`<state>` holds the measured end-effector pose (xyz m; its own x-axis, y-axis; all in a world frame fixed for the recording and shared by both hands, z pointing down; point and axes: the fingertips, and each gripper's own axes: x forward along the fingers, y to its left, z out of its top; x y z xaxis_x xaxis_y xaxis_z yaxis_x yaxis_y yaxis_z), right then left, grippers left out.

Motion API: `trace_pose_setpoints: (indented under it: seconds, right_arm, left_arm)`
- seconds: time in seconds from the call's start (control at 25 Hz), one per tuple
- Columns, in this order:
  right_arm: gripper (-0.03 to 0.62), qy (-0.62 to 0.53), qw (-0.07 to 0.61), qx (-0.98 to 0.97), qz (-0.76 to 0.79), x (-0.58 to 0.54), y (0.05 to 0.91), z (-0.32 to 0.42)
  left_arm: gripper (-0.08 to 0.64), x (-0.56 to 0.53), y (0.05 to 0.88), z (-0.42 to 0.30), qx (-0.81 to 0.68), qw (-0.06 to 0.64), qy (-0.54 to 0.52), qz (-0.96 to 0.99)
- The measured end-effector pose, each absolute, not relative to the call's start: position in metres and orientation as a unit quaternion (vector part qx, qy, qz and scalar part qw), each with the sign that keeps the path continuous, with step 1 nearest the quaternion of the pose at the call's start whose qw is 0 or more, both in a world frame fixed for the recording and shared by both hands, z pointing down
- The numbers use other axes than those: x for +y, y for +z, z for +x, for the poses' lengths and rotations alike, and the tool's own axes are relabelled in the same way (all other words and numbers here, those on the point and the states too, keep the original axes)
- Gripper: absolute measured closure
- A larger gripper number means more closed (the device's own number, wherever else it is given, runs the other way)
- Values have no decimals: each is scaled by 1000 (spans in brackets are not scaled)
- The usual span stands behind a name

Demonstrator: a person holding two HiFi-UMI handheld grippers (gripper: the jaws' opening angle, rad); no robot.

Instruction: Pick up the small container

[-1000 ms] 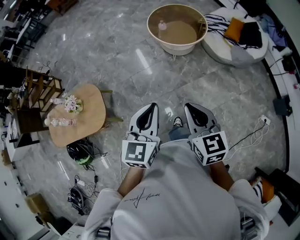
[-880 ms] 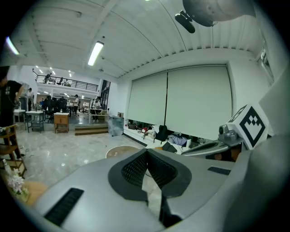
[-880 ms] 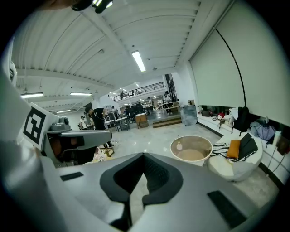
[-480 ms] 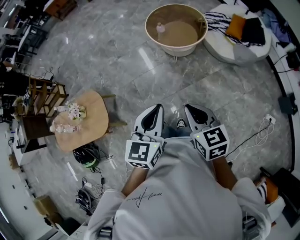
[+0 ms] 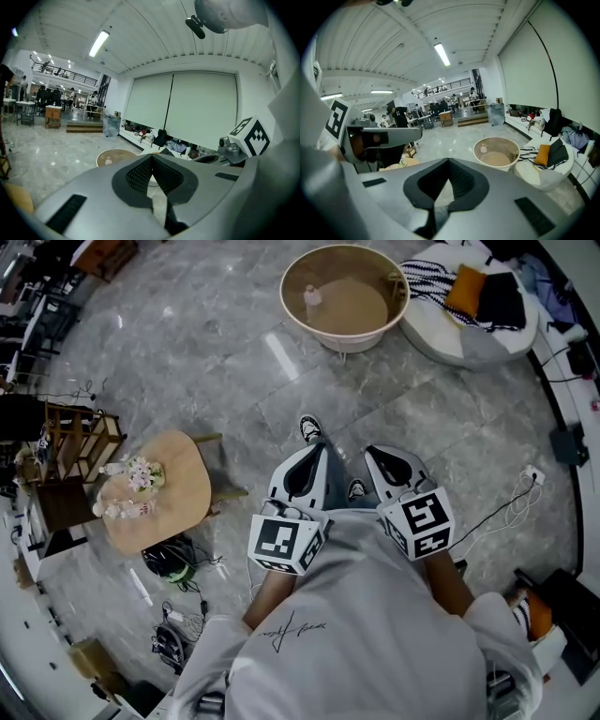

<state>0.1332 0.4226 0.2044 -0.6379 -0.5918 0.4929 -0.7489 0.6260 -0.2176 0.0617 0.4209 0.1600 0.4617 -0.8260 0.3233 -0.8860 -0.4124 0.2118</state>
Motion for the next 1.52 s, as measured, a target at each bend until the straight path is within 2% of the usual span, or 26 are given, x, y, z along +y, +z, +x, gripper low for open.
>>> trace_pose_setpoints:
  seconds: [0.44,1.24,1.52]
  right_arm:
    - [581,176,210,-886,374,335,201,85]
    - [581,200,255,-843,428,156,208,6]
    - [581,145,264,-844,445,116,201,-13]
  left_arm:
    - [543,333,160,21,-503,180,67,843]
    - [543,155,168,-80,-468,208,85,855]
    - [543,109,173,-100,-452,207,84,864]
